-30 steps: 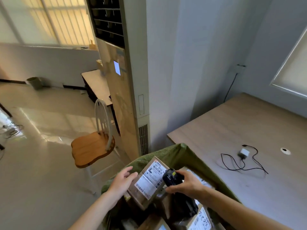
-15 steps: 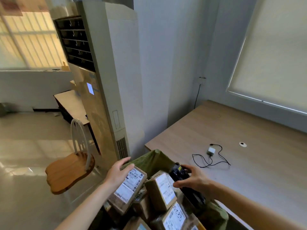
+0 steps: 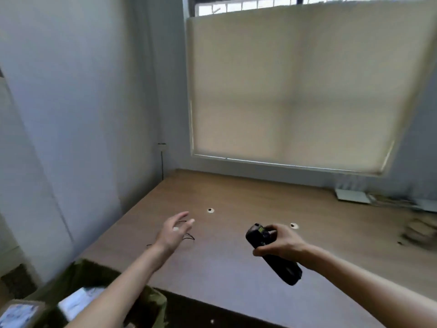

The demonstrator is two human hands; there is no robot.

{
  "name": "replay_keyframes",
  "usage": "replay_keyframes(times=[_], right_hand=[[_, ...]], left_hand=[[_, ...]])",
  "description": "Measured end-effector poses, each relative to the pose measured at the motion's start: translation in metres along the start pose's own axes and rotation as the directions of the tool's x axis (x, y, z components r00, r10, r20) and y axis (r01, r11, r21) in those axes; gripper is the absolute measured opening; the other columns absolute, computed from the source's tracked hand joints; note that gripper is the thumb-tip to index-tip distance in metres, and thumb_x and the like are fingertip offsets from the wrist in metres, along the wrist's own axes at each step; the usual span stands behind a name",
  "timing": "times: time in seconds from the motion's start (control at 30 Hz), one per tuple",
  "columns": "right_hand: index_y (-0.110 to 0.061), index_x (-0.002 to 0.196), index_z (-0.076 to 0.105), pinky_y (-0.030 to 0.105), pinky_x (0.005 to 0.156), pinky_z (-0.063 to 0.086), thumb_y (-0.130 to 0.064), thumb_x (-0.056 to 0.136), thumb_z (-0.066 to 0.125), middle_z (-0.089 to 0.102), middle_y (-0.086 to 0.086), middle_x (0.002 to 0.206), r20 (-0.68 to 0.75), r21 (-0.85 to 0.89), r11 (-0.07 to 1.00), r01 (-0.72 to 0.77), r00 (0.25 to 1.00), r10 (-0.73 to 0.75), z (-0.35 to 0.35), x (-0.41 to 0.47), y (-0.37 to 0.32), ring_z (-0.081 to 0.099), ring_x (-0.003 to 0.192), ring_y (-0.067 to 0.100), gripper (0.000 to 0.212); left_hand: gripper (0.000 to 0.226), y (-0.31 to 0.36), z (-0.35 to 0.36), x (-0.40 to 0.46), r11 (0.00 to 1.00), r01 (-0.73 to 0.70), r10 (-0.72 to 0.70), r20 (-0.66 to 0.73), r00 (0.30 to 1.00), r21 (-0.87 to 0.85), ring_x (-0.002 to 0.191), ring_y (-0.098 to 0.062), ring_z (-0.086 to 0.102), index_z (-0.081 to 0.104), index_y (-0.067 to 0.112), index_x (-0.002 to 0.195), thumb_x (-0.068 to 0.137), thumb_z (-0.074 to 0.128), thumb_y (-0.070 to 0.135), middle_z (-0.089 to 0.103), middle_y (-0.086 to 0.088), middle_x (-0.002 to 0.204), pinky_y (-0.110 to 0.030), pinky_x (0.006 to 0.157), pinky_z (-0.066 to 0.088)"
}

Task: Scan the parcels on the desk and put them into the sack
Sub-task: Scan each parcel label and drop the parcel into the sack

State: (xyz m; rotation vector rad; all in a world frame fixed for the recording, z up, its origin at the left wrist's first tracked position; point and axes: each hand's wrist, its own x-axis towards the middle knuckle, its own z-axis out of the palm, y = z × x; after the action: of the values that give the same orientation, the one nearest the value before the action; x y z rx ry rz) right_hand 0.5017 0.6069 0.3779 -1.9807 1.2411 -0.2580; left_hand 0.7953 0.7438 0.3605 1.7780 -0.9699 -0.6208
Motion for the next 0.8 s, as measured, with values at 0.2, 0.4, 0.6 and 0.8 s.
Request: replay_keyframes(times=[0.2,0.4,0.6,0.8], right_hand=[[-0.035,0.112,0.072,0.013,0.06,0.046,-0.048,0.06,0.092,0.075,-0.01,0.099,-0.311,-0.059,0.977,-0.206,0.933,0.178,-0.143,-0.096,0.138,0.069,0.086,0.007,0.058],[-0.037,0.107,0.072,0.025,0.072,0.056,-0.054,0.052,0.091,0.073,-0.014,0.091,-0.504,0.097,0.899,-0.427,0.758,0.414,-0.232,-0.17,0.26,0.067,0.082,0.006,0.06],[-0.043,0.111,0.07,0.027,0.077,0.057,-0.07,0.036,0.08,0.073,-0.015,0.094,-0.572,0.214,0.805,-0.553,0.597,0.562,-0.285,-0.186,0.352,0.069,0.087,0.012,0.08],[-0.043,0.12,0.069,0.029,0.083,0.057,-0.067,0.034,0.084,0.073,-0.015,0.1,-0.571,0.291,0.754,-0.589,0.525,0.63,-0.347,-0.142,0.43,0.069,0.091,0.011,0.09]], left_hand=[[0.044,0.093,0.202,-0.017,0.989,-0.135,0.146,0.295,0.944,-0.057,0.128,-0.016,0.05,0.06,0.02,0.136,0.095,0.066,0.034,0.056,-0.002,0.136,-0.027,0.099,0.038],[0.047,0.161,0.358,-0.025,0.977,-0.195,0.21,0.535,0.818,-0.084,0.129,-0.017,0.051,0.058,0.034,0.135,0.091,0.066,0.05,0.06,-0.002,0.136,-0.033,0.101,0.043],[0.065,0.202,0.495,-0.01,0.969,-0.222,0.241,0.628,0.74,-0.11,0.133,-0.02,0.048,0.04,0.033,0.149,0.092,0.066,0.049,0.048,0.001,0.147,-0.035,0.105,0.041],[0.069,0.232,0.623,0.039,0.973,-0.193,0.228,0.692,0.685,-0.13,0.132,-0.022,0.048,0.038,0.028,0.152,0.092,0.065,0.048,0.047,-0.005,0.149,-0.037,0.108,0.042]])
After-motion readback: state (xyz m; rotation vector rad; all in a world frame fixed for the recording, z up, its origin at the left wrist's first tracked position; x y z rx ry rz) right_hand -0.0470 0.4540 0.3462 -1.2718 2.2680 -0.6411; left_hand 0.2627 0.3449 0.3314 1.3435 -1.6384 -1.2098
